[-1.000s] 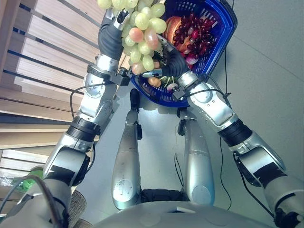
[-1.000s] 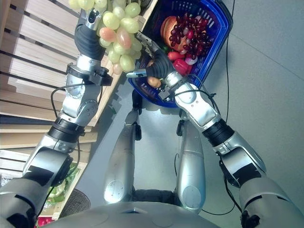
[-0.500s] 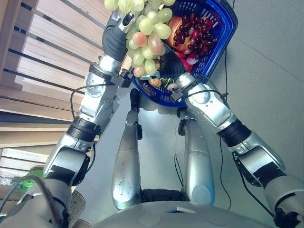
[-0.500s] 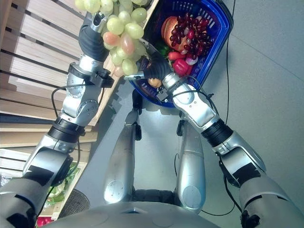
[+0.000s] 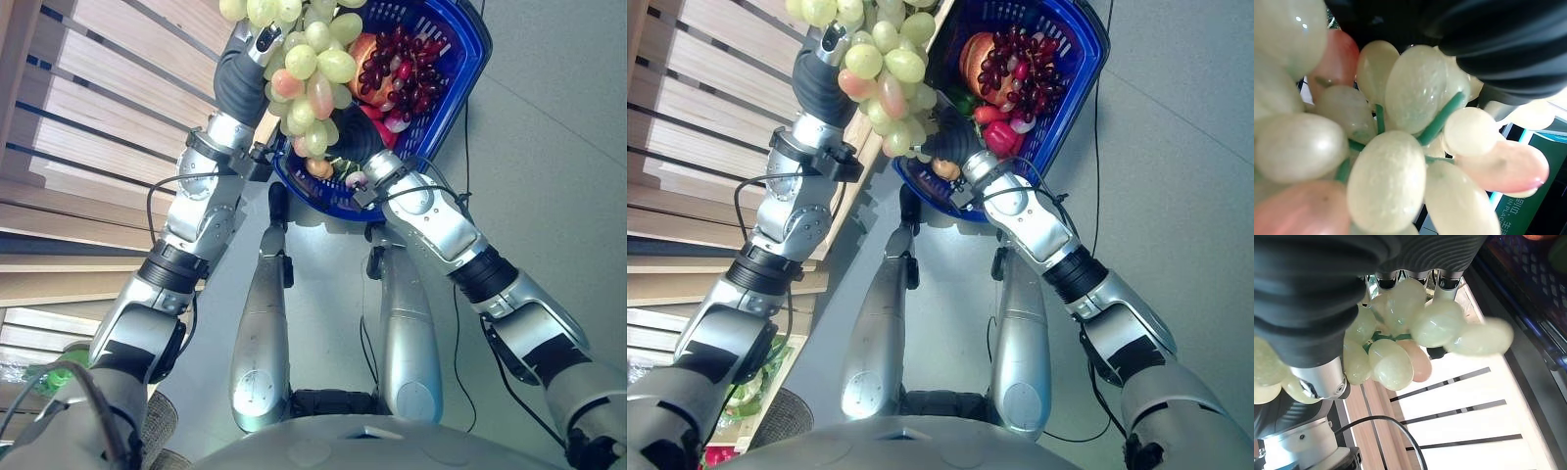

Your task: Pick up fruits and vegetables into the basket

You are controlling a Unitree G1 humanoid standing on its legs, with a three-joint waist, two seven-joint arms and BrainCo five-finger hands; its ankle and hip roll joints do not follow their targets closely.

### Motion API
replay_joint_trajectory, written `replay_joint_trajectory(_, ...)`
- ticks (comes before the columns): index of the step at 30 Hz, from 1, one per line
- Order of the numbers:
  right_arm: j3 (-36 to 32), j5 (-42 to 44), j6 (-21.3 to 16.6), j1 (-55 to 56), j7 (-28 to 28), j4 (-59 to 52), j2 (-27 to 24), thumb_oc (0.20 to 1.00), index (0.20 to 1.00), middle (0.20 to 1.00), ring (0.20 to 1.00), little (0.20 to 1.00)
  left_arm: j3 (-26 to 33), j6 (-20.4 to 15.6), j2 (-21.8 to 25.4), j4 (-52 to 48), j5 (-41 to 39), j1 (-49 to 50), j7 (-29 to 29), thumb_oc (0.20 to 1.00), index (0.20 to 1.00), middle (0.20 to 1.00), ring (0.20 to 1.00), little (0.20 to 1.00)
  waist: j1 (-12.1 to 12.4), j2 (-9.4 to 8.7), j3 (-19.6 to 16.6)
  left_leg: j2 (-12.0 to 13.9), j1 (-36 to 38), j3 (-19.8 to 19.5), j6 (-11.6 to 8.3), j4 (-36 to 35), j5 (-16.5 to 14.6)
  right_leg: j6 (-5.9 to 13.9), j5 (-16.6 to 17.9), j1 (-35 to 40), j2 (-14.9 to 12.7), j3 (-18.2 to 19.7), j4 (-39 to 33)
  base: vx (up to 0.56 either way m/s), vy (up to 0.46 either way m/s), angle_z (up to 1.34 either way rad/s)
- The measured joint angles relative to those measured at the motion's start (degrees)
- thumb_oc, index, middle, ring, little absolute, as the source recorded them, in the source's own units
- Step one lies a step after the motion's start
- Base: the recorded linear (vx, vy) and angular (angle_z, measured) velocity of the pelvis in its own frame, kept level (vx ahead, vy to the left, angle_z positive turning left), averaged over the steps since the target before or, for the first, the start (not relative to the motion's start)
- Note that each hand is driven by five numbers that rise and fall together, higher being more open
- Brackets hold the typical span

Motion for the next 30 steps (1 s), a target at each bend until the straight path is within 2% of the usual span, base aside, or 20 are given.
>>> replay_joint_trajectory(6,0.00,0.05,0.00,0.00,-0.22,0.00,-0.01,0.200,0.200,0.200,0.200,0.200,-0.02,0.00,0.03,0.00,0.17,-0.01,0.87,0.200,0.200,0.200,0.200,0.200,0.03,0.00,0.00,0.00,0.00,-0.02,0.00,0.01,0.00,0.01,-0.01,0.03,0.00,-0.02,0.00,0.00,0.000,0.00)
replay_joint_trajectory(7,0.00,0.05,0.00,0.00,-0.24,0.00,0.00,0.200,0.200,0.200,0.200,0.200,-0.02,0.00,0.02,0.00,0.30,-0.01,1.48,0.288,0.288,0.288,0.288,0.288,0.03,0.00,0.00,0.00,0.00,-0.02,0.01,0.01,0.00,0.01,-0.01,0.04,0.00,-0.02,0.00,0.00,0.000,0.00)
replay_joint_trajectory(8,0.00,0.04,0.00,0.00,-0.26,0.00,0.00,0.200,0.200,0.200,0.200,0.200,-0.07,0.00,0.02,0.00,0.77,-0.01,2.31,0.573,0.573,0.573,0.573,0.573,0.03,0.00,0.00,0.00,0.00,-0.02,0.00,0.01,0.00,0.01,-0.01,0.04,-0.01,-0.02,-0.01,0.00,0.000,0.00)
replay_joint_trajectory(9,0.00,0.05,0.00,0.00,-0.26,0.00,0.00,0.200,0.200,0.200,0.200,0.200,-0.21,0.00,0.02,0.00,0.92,-0.01,3.12,1.000,1.000,1.000,1.000,1.000,0.04,0.00,0.00,-0.01,0.00,-0.04,0.00,0.01,0.00,0.01,0.00,0.06,-0.01,-0.03,-0.01,0.00,0.000,0.00)
replay_joint_trajectory(13,-0.05,0.05,-0.03,0.01,-0.35,0.01,0.00,0.200,0.200,0.200,0.200,0.200,-0.93,0.11,0.02,0.00,2.94,0.10,6.46,1.000,1.000,1.000,1.000,1.000,0.06,0.00,0.00,-0.03,0.01,-0.14,0.00,0.01,0.00,0.01,0.00,0.12,-0.02,-0.11,-0.04,0.00,0.000,0.00)
replay_joint_trajectory(19,-0.08,0.06,-0.44,0.00,-0.40,0.00,0.09,0.200,0.200,0.200,0.200,0.200,-1.00,0.24,-0.15,0.01,8.47,0.79,18.09,1.000,1.000,1.000,1.000,1.000,0.12,0.00,0.00,-0.03,0.01,-0.23,0.00,0.01,0.01,0.01,-0.01,0.15,-0.03,-0.19,-0.04,0.00,-0.012,0.00)
replay_joint_trajectory(30,-1.05,-0.01,-1.50,0.02,-1.50,0.00,1.72,0.200,0.200,0.200,0.200,0.200,0.14,0.21,-2.97,0.02,11.50,3.64,28.52,1.000,1.000,1.000,1.000,1.000,0.34,0.00,0.00,-0.15,0.01,-0.72,0.00,0.01,-0.01,0.07,-0.07,0.31,-0.15,-0.52,0.07,0.00,-0.006,0.01)
